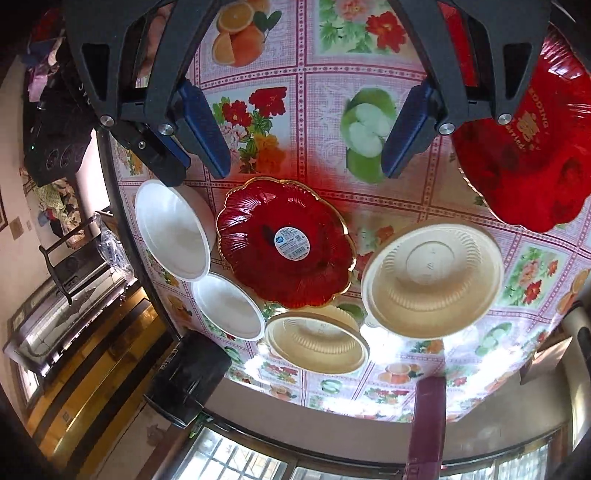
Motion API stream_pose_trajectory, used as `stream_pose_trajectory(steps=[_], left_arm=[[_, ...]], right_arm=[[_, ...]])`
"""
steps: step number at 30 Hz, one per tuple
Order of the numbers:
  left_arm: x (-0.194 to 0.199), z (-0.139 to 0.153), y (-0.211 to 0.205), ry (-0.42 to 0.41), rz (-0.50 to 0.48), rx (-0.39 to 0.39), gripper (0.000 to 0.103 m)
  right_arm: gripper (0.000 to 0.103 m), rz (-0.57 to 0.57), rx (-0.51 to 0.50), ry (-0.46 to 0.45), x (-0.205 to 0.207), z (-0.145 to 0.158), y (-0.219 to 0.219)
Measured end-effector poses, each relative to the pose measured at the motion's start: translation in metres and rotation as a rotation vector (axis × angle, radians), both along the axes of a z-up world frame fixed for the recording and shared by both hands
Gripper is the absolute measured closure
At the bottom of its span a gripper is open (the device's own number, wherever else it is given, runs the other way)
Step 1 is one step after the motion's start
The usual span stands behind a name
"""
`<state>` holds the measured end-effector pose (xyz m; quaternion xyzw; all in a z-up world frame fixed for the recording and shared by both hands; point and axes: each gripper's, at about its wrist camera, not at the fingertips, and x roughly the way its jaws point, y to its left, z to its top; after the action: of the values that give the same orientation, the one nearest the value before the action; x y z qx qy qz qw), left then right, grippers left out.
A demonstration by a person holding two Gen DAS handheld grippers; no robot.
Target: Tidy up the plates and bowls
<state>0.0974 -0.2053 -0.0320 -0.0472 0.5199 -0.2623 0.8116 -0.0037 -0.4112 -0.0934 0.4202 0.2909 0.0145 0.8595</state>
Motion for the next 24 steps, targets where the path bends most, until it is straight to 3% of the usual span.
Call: stream_pose_trajectory(steps=[4, 10, 15, 21, 24], left_arm=[[0.016, -0.023, -0.008, 0.097, 0.029, -0.006, 0.019], [0.037, -0.047, -0.020, 0.149, 0.055, 0.032, 0.019], [0.051, -0.058, -0.022, 0.188, 0.085, 0.007, 0.019], [0.055, -0.060, -0.021, 0.175, 0.090, -0.014, 0.020], [0.061, -0.065, -0.027, 0.182, 0.084, -0.018, 0.027]], right_arm=[[0.029, -0.011, 0.103, 0.013, 0.016, -0.017, -0.018], [0.030, -0.038, 0.243, 0.031, 0.037, -0.040, -0.035], [0.030, -0.079, 0.268, 0.065, 0.048, -0.051, -0.038], [0.030, -0.094, 0.272, 0.061, 0.057, -0.052, -0.034], [0.031, -0.099, 0.267, 0.061, 0.060, -0.052, -0.033]])
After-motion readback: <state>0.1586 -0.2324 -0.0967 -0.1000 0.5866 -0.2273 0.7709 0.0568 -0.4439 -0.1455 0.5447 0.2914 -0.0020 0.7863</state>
